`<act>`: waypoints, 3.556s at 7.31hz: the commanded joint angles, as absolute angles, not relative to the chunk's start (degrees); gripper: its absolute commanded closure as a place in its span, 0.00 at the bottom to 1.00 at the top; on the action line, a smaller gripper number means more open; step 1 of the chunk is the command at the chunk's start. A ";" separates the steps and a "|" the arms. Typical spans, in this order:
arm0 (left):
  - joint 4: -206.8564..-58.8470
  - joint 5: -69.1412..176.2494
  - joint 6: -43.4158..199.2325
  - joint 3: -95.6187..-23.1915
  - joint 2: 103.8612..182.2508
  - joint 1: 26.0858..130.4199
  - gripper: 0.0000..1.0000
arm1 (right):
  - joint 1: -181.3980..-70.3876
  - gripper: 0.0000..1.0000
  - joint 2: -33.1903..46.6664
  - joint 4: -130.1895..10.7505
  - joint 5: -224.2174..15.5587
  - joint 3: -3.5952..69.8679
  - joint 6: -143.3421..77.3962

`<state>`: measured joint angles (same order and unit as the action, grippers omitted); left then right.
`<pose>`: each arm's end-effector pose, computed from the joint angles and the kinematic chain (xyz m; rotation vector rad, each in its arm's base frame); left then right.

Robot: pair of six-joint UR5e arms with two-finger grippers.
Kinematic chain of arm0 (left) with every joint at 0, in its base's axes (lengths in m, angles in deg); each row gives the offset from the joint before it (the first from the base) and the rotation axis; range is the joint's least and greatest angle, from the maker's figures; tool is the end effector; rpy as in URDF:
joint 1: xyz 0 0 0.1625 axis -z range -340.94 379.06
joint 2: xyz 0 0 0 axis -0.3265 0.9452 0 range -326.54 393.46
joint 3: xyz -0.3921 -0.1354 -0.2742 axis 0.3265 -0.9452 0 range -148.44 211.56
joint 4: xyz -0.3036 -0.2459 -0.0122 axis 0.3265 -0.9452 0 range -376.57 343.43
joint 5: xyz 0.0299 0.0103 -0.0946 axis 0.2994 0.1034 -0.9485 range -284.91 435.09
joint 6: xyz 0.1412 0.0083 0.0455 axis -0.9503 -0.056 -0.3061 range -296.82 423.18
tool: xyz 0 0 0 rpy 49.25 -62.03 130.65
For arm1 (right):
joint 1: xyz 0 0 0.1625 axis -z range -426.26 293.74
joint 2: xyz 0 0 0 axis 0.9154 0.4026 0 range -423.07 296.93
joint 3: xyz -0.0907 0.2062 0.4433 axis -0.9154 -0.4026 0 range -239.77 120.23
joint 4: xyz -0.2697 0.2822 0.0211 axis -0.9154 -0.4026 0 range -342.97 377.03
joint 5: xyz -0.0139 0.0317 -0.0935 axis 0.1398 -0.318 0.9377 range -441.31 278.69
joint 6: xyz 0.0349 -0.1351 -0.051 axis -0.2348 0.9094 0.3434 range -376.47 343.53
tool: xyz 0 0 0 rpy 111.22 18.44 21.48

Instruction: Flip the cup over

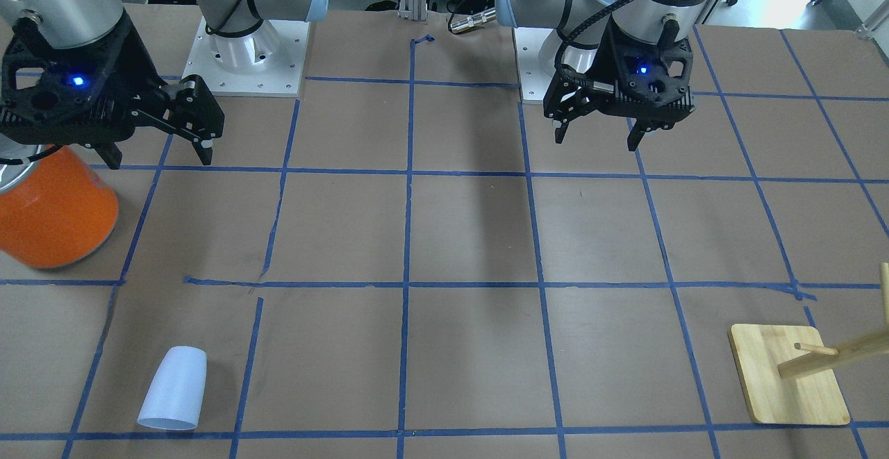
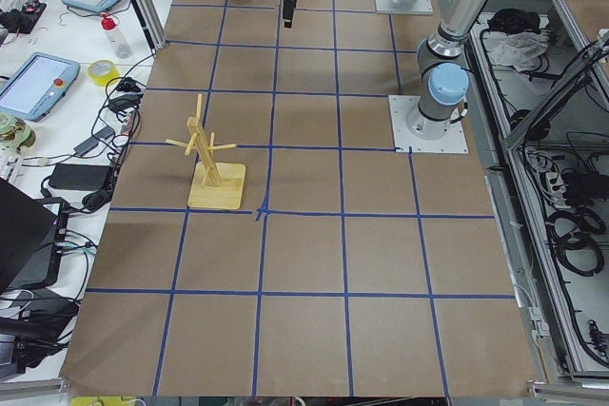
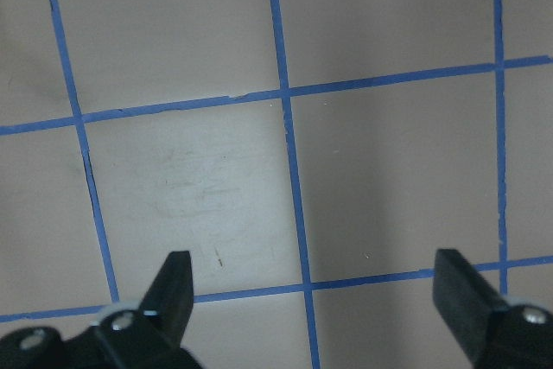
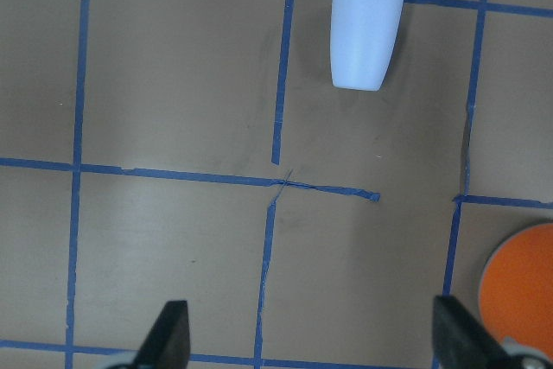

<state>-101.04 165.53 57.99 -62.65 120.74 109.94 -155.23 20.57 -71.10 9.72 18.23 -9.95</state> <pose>-0.1391 -0.4515 0.5085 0.1653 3.1250 -0.1098 0.1210 -0.5324 0.5511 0.1486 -3.1143 0.1004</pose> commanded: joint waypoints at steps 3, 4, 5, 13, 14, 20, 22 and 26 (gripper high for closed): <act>-101.04 165.53 57.99 -62.65 120.83 109.94 0.00 | -154.86 0.00 19.90 -71.48 9.57 17.84 -9.53; -100.95 165.53 57.99 -62.65 120.83 109.94 0.00 | -154.86 0.00 19.90 -71.48 9.57 17.84 -9.53; -100.51 165.53 57.99 -62.65 120.74 109.94 0.00 | -154.86 0.00 19.90 -71.48 9.57 17.75 -9.53; -100.24 165.53 58.08 -62.74 120.91 109.94 0.00 | -149.43 0.00 7.72 -78.65 9.67 16.25 -8.83; -100.16 165.53 58.08 -62.74 120.91 109.94 0.00 | -148.71 0.00 1.94 -85.56 9.57 17.39 -7.35; -99.81 165.53 58.08 -62.92 121.09 109.94 0.00 | -148.18 0.01 -13.04 -109.25 6.85 22.41 -3.29; -99.63 165.53 58.08 -63.18 121.00 109.94 0.00 | -148.26 0.60 -13.15 -109.80 6.58 22.15 -2.59; -99.45 165.53 57.99 -63.27 120.91 109.94 0.00 | -157.44 0.71 -8.76 -108.83 -1.49 22.41 17.02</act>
<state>-99.49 165.53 58.00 -63.23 120.97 109.94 -152.54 -9.94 -109.06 1.30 22.29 8.74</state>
